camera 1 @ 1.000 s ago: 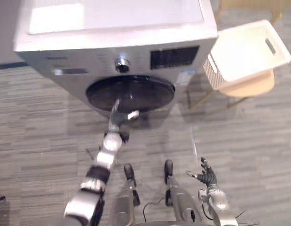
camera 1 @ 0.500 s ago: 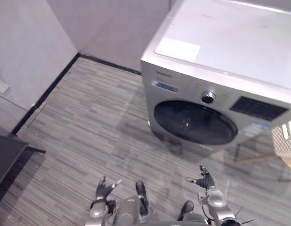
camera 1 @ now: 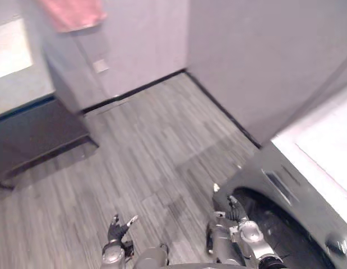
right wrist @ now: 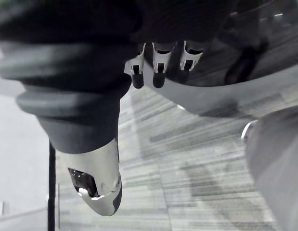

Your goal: Pick up the laundry basket with both hands and put the clothes into the washing machine.

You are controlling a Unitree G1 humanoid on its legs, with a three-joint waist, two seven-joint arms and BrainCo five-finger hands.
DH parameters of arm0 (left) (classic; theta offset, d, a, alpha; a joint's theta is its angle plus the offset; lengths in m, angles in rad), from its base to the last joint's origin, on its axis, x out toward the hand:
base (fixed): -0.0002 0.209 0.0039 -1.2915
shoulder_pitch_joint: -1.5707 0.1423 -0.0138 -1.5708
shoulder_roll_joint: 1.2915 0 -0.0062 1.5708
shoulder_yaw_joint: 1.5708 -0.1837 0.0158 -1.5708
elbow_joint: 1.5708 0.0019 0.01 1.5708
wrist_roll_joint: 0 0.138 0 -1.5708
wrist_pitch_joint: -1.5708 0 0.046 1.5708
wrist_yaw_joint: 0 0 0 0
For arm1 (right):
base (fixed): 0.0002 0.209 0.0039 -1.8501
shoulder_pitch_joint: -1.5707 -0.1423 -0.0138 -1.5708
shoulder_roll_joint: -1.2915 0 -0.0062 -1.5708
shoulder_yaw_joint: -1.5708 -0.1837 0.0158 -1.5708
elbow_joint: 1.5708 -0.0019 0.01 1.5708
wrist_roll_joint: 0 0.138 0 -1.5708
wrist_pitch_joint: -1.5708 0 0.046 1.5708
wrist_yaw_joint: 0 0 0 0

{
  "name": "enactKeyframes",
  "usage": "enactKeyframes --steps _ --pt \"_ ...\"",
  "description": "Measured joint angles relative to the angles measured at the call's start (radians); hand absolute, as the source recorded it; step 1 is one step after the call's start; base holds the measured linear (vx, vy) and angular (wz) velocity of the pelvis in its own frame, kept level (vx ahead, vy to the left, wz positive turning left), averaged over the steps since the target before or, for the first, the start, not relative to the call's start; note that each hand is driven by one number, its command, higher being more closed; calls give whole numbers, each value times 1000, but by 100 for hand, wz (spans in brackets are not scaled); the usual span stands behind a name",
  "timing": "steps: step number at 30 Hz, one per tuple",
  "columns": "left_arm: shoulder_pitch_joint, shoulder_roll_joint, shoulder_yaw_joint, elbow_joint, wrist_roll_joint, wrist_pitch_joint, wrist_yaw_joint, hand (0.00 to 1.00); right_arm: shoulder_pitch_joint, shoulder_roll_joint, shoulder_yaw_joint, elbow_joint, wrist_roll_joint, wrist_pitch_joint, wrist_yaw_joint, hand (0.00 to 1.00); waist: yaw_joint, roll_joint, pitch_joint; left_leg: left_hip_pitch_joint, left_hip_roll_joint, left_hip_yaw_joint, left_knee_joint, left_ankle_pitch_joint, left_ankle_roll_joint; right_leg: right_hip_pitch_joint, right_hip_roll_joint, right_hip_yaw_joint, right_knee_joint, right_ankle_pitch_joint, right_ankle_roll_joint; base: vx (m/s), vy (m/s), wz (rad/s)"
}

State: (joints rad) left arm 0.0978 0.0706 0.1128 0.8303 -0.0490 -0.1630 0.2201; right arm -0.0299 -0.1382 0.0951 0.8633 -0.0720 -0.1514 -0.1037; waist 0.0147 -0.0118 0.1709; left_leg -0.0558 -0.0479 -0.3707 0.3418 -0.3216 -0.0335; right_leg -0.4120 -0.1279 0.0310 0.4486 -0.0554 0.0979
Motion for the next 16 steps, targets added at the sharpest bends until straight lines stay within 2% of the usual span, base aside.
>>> enactKeyframes --steps 1,2,3,4,5,7,9,10,11,12,14,15,16 --pt "1 -22 0 -5 1 -3 -1 0 -4 -8 -1 6 0 2 1 0 11 34 -9 -3 40 -24 10 5 -21 7 6 -58 14 -28 -22 340 -392 148" --pt "5 -37 0 -5 1 -2 -1 0 -12 -9 -7 0 0 1 1 0 22 48 -13 -22 69 -14 5 32 -65 10 6 -112 24 -54 -45 383 -436 105" --pt "2 -45 0 -5 1 -2 -1 0 -14 -9 -11 -5 0 1 0 0 24 51 -12 -33 86 5 7 51 -99 23 6 -142 21 -60 -56 391 -439 124" --pt "-1 -60 0 -5 1 -1 -2 0 -8 -5 -20 -5 0 2 0 0 22 53 -9 -45 122 68 16 100 -155 85 10 -216 -19 -66 -74 295 -351 107" --pt "-1 -64 0 -6 1 -1 -3 0 -2 -3 -21 -5 0 2 -1 0 22 51 -8 -45 137 102 23 118 -158 119 13 -238 -44 -65 -77 253 -295 122" --pt "0 -66 -9 -15 1 -2 -3 0 10 6 -21 -8 0 -1 -2 0 26 27 -1 -55 179 293 27 118 -140 240 15 -316 -145 -55 -97 162 -217 99" --pt "-1 -63 -26 -19 2 -2 -4 0 1 4 -21 -12 0 -2 -3 0 27 21 -2 -79 180 362 -3 117 -131 257 14 -344 -179 -52 -100 48 -86 60" --pt "-3 -59 -34 -20 3 -2 -6 0 -6 5 -21 -12 0 -2 -3 0 25 25 -2 -99 180 406 -46 138 -102 258 12 -366 -187 -50 -98 -6 6 61" --pt "-6 -58 -34 -20 5 -2 -7 0 -5 4 -21 -12 0 -2 -3 0 26 33 -4 -118 181 450 -108 223 -70 259 12 -391 -191 -47 -91 1 30 62" --pt "-9 -49 -34 -18 8 -1 -7 0 -5 2 -23 -8 0 -2 -3 0 27 30 -4 -118 182 477 -130 241 -50 261 12 -400 -195 -44 -84 26 63 54" --pt "-8 -20 -34 -19 12 -1 -7 0 1 25 -19 -5 -13 -2 -3 0 45 11 -9 -98 163 482 -187 272 -40 279 7 -411 -247 -18 -62 35 94 28" --pt "-5 -7 -37 -19 12 -1 -8 0 3 35 -19 -5 -21 -2 -4 0 56 9 -8 -86 154 481 -203 280 -34 297 7 -411 -279 -1 -60 13 103 12" --pt "0 -4 -40 -19 13 -1 -8 0 3 37 -20 -5 -26 -2 -3 0 55 11 -8 -75 148 480 -211 283 -31 313 4 -414 -293 7 -54 3 84 5"
